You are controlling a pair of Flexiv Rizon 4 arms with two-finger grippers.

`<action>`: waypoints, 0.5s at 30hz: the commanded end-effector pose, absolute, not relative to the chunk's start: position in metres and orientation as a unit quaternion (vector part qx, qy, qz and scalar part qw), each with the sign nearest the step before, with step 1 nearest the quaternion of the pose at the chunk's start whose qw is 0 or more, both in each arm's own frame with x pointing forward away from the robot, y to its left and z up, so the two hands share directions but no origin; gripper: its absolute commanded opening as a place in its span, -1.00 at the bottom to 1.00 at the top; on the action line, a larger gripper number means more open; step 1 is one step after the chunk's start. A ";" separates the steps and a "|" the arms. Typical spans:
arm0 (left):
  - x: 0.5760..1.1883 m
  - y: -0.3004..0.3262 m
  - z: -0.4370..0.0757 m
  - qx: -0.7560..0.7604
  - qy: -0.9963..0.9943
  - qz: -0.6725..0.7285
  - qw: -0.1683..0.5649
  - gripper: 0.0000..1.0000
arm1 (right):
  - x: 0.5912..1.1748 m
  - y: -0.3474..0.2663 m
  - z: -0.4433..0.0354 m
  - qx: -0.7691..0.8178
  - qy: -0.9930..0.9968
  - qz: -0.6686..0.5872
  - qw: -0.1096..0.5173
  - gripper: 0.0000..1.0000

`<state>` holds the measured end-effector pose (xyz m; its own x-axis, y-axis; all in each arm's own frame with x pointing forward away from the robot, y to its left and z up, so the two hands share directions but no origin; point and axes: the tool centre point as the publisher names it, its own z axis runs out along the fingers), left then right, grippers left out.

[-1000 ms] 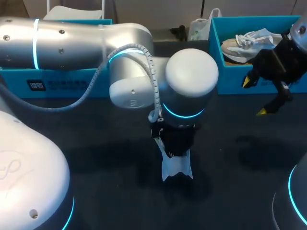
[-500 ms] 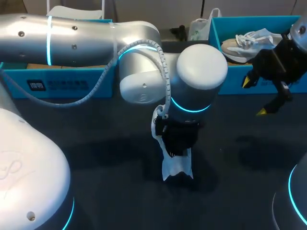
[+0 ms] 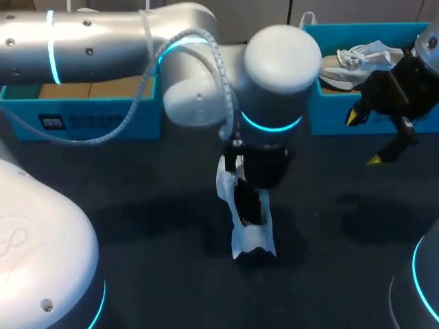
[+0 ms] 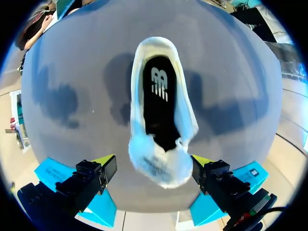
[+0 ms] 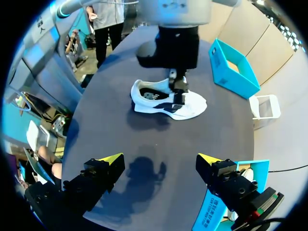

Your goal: Take the shoe out of the shoebox, open the shoe tongue, remove and reinsert the insole, then place the shoe into the shoebox

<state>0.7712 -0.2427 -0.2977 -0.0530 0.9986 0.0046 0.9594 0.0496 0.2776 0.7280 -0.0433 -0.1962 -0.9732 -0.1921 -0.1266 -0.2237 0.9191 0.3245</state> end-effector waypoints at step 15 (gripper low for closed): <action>0.799 -0.230 -0.294 0.681 0.719 0.097 0.099 0.16 | 0.729 -0.042 -0.197 -0.106 0.979 0.169 0.046 1.00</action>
